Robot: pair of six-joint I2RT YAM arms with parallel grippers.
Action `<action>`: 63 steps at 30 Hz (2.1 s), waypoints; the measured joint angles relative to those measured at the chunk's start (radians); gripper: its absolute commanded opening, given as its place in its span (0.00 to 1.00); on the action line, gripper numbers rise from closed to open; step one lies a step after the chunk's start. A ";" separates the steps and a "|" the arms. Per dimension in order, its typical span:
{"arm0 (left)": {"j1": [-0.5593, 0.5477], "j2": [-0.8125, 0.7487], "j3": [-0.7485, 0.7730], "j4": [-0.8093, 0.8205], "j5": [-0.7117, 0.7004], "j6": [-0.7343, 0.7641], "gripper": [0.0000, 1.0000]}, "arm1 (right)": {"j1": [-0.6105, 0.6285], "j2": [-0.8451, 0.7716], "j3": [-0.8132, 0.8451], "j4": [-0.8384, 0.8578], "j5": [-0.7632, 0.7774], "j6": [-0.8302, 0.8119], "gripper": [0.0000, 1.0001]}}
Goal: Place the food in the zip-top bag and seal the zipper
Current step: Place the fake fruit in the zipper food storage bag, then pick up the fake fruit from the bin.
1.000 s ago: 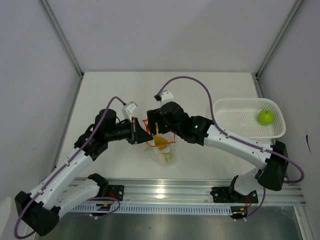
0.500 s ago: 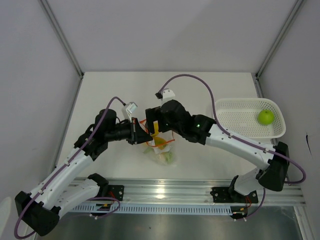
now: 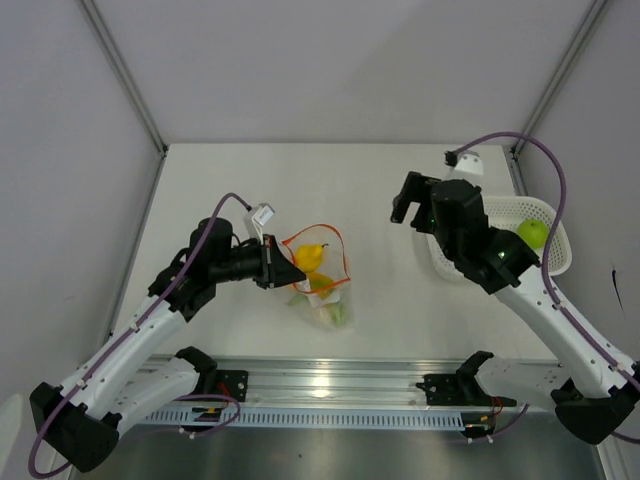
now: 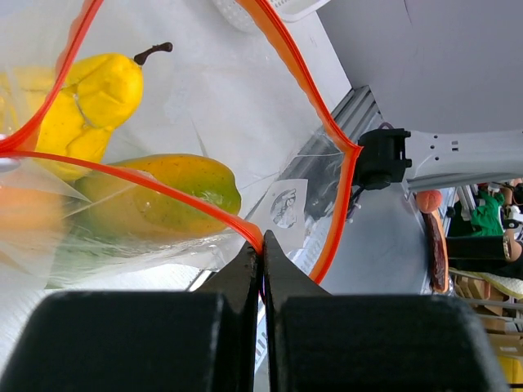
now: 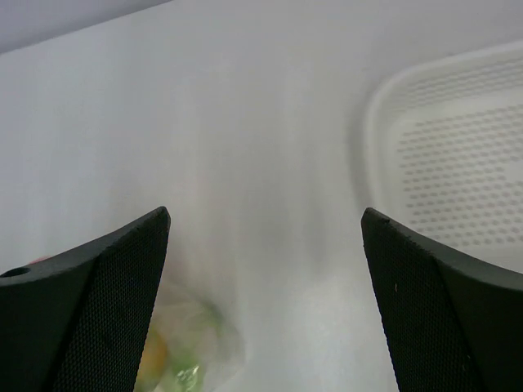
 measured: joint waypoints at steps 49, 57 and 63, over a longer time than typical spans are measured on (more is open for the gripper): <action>0.000 0.139 0.001 0.056 -0.001 -0.046 0.01 | -1.004 0.547 -0.292 0.323 0.204 0.331 0.99; 0.000 0.188 0.013 0.072 0.000 -0.053 0.01 | -0.998 0.713 -0.210 0.378 0.142 0.287 0.99; 0.000 0.232 0.042 0.071 0.008 -0.053 0.01 | -1.000 0.756 -0.157 0.382 0.146 0.274 0.99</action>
